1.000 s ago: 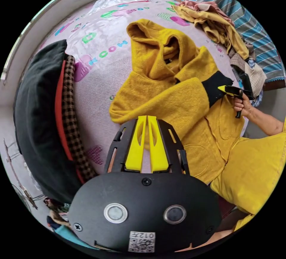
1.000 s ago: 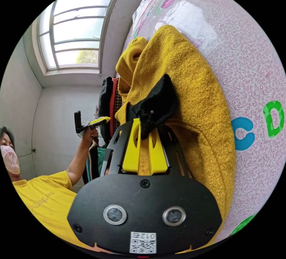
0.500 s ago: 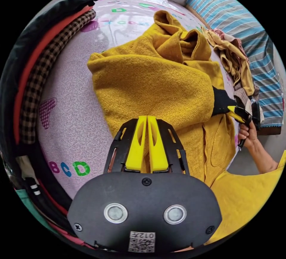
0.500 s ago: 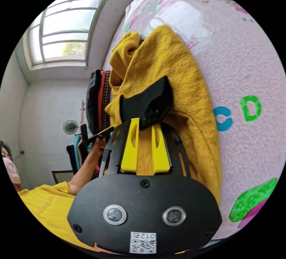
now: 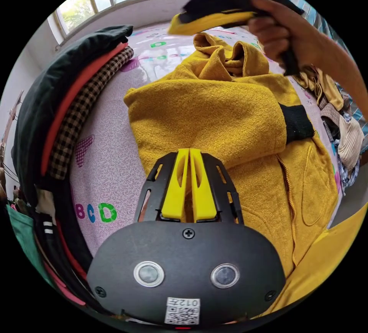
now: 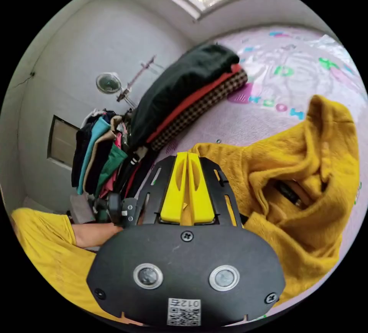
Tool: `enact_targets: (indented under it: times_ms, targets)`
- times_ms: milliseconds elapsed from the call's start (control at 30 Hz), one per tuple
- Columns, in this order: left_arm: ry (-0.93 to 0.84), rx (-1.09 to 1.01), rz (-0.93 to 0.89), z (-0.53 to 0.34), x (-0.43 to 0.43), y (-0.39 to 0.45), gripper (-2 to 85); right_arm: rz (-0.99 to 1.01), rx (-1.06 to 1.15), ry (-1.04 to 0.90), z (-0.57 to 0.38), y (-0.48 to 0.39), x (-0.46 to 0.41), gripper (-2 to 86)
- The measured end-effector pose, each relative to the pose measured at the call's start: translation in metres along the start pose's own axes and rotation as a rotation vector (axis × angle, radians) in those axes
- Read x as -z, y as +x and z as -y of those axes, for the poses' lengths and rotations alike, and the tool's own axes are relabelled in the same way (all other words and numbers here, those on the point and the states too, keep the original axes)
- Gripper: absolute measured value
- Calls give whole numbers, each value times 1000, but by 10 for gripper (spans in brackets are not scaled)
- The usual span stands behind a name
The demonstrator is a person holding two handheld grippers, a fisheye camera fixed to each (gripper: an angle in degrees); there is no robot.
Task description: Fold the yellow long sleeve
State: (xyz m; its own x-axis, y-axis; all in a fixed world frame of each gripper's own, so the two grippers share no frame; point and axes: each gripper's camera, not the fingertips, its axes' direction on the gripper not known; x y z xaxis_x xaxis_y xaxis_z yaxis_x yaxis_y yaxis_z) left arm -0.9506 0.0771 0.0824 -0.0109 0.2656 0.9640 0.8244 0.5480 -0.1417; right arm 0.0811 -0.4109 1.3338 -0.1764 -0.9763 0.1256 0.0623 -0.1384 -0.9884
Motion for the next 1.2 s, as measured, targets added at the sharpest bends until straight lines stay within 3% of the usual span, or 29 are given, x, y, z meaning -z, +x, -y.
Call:
enact_targets:
  times_ms: [133, 433, 667, 1000, 1200]
  targets:
    - [39, 21, 13, -19, -1, 3, 5, -77, -20, -274, 60, 2, -86, 21]
    - [59, 53, -36, -43, -2, -5, 4, -104, 15, -442, 106, -2, -158, 69]
    - [66, 63, -27, -55, -2, -4, 3, -227, 78, -501, 127, -11, -202, 57]
    - [38, 66, -38, -61, 0, -8, 4, -555, 428, -415, 169, -47, -219, 8]
    - [38, 69, -36, -63, 2, -10, 4, -233, 190, -447, 203, -19, -219, 45]
